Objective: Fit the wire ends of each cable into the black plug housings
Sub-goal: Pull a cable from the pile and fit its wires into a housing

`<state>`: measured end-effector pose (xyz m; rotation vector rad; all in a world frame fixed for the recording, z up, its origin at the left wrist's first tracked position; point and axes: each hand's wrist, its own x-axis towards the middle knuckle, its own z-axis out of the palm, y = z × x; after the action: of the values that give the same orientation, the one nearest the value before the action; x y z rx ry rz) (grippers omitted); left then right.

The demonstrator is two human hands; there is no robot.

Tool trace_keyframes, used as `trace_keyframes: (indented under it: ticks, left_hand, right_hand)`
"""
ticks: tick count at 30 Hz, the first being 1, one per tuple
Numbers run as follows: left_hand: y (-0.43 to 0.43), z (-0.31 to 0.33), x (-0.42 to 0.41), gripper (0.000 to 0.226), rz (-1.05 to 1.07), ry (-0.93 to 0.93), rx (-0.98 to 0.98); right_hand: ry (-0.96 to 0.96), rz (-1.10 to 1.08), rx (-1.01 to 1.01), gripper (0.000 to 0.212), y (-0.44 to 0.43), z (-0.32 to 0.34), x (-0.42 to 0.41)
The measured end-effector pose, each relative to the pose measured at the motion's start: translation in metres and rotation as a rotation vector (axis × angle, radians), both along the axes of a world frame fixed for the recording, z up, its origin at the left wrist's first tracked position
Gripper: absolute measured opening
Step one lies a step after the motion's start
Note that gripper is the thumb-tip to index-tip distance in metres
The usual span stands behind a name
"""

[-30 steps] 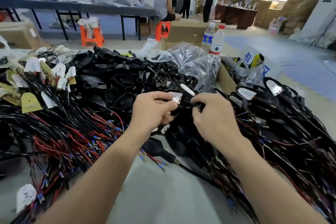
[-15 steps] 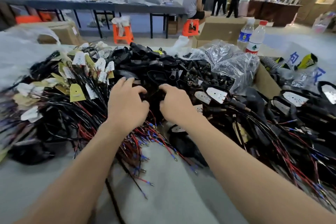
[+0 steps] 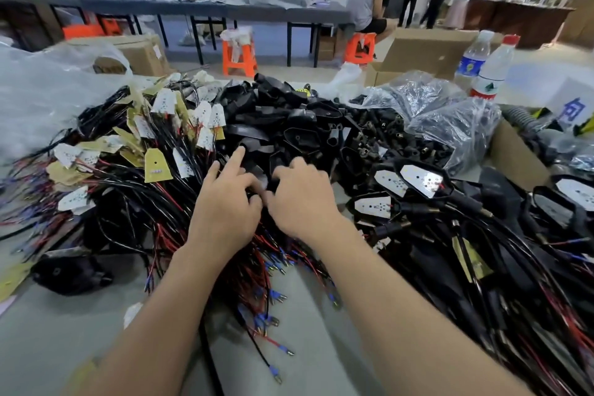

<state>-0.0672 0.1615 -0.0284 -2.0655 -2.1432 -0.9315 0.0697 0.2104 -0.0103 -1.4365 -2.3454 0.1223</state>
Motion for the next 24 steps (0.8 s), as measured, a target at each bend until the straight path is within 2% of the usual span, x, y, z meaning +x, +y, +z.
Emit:
trace_keyframes:
  ticks: [2,5,9,11,12,14,16,19,22,24]
  left_hand:
    - [0.0,-0.002,0.0,0.015,0.024,-0.075,0.024]
    - [-0.004,-0.004,0.002,0.021,0.091,-0.112,0.164]
    - [-0.008,0.001,0.005,0.022,0.173,-0.136,0.265]
    - [-0.009,0.003,0.007,0.013,0.188,-0.138,0.277]
    - [-0.01,0.004,0.009,0.009,0.186,-0.12,0.285]
    - [-0.011,0.005,0.013,0.019,0.186,-0.06,0.272]
    - [-0.011,0.008,0.014,0.032,0.207,-0.032,0.236]
    - [-0.009,0.012,0.013,0.06,0.253,-0.135,0.167]
    - [-0.01,0.013,0.013,0.084,0.284,-0.254,0.125]
    - [-0.01,0.014,0.009,0.09,0.299,-0.338,0.13]
  right_hand:
    - [-0.028,0.02,-0.015,0.04,-0.008,-0.012,0.0]
    - [0.016,0.02,0.053,0.028,-0.012,-0.026,0.008]
    - [0.362,-0.006,0.191,0.017,-0.021,-0.028,0.01]
    - [0.606,-0.072,0.269,0.012,-0.023,-0.022,0.015]
    - [0.716,-0.125,0.244,0.012,-0.025,-0.019,0.018]
    - [0.883,-0.155,0.099,0.015,-0.027,-0.014,0.026]
    - [1.13,-0.05,-0.075,0.016,-0.032,-0.009,0.032]
    - [1.477,0.062,-0.3,0.02,-0.032,0.001,0.042]
    - [1.605,0.278,-0.65,0.019,-0.029,0.004,0.051]
    - [1.576,0.465,-0.857,0.013,-0.029,0.004,0.055]
